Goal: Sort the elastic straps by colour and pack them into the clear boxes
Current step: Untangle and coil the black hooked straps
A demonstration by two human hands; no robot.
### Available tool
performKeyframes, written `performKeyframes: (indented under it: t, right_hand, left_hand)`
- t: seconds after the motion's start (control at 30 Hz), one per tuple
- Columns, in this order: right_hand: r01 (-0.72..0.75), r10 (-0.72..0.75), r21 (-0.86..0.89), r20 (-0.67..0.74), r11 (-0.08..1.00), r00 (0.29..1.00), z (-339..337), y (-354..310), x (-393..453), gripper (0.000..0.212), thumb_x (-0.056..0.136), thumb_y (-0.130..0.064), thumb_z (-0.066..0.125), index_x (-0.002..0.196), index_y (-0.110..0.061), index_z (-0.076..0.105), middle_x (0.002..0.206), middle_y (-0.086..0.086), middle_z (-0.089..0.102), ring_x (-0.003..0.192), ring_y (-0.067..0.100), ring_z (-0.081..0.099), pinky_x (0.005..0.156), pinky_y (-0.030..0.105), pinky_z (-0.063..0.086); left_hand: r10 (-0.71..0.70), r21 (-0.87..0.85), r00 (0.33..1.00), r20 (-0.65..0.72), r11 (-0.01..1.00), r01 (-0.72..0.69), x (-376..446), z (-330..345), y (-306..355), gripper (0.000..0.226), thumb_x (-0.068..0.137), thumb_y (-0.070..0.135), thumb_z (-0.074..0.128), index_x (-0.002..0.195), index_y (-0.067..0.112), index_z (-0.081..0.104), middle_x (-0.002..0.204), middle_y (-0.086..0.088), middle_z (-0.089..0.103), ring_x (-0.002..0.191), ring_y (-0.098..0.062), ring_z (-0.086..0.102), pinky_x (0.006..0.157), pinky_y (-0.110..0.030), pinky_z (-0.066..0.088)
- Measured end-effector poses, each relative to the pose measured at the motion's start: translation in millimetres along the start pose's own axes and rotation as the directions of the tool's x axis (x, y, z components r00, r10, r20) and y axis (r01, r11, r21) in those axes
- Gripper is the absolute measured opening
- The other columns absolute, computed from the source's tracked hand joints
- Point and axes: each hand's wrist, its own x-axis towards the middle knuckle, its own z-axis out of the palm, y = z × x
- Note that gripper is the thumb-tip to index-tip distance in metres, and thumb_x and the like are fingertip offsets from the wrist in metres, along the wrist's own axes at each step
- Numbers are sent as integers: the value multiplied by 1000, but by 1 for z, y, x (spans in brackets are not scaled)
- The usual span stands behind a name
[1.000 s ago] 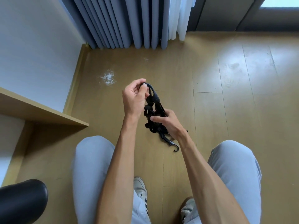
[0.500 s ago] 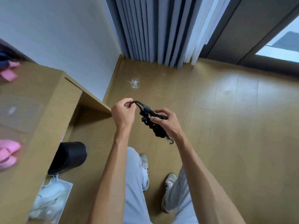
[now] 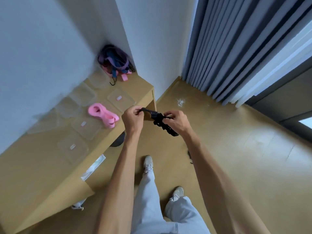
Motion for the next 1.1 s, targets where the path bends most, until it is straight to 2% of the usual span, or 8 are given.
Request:
performKeyframes:
  t: [0.1,0.2,0.3,0.57,0.73,0.83,0.93,1.1]
  right_hand:
    - [55,-49,-67,85,996,995,45,-34,12,17,73,-15,63,79,-31,69,63,-2,73,53,19,70,49,32,58]
    - [80,-53,-157,170,984,984,97,-65,36,20,77,-14,65,95,-20,72,68,-4,73,58,12,70,54,21,56]
    - [81,-36,-218,205,973,978,152,-92,63,25,78,-10,65,102,-15,71,72,-4,72,54,-6,62,47,7,41]
    - [142,19,-403,368,904,930,277,-132,109,32,82,-13,65,114,-13,69,100,10,72,83,23,64,68,26,47]
    - [134,85,-519,377,844,922,314,-140,131,34,83,-14,60,116,-19,68,101,9,71,88,24,63,69,25,47]
    - [104,96,-529,338,842,936,312,-143,149,30,83,-14,61,112,-18,70,85,2,69,67,10,58,51,13,42]
    - [52,121,-538,280,841,952,290,-143,175,27,83,-11,60,107,-15,71,87,5,67,58,0,50,39,7,32]
    - [10,168,-567,260,824,951,239,-140,225,28,81,-15,66,108,-15,70,94,8,70,82,24,62,67,24,44]
  left_hand:
    - [-71,-41,993,-90,997,67,23,-50,-18,23,80,-3,65,96,9,76,84,7,72,76,-3,67,70,-6,48]
    - [-178,-87,972,-151,982,167,55,-101,-44,22,79,1,66,94,13,76,78,14,69,75,-4,67,70,-11,50]
    - [-222,-95,952,-208,974,207,84,-145,-69,22,80,0,66,88,18,77,76,13,68,77,-11,66,70,-13,49]
    - [-376,-161,849,-372,927,340,131,-233,-130,20,82,-1,61,92,4,78,91,-9,76,90,-26,70,85,-36,55]
    - [-412,-156,823,-391,911,382,148,-242,-145,24,84,-3,58,99,1,77,99,-13,76,96,-29,69,91,-36,54]
    - [-423,-154,824,-378,906,395,165,-229,-138,25,82,-3,58,96,5,78,96,-9,77,93,-26,69,81,-23,49]
    - [-427,-138,844,-325,904,405,185,-202,-125,26,80,-4,56,90,7,77,89,-6,75,87,-25,67,73,-23,46]
    - [-363,-76,886,-289,931,357,220,-144,-102,27,84,-4,56,101,3,76,98,-10,76,95,-24,66,79,-19,42]
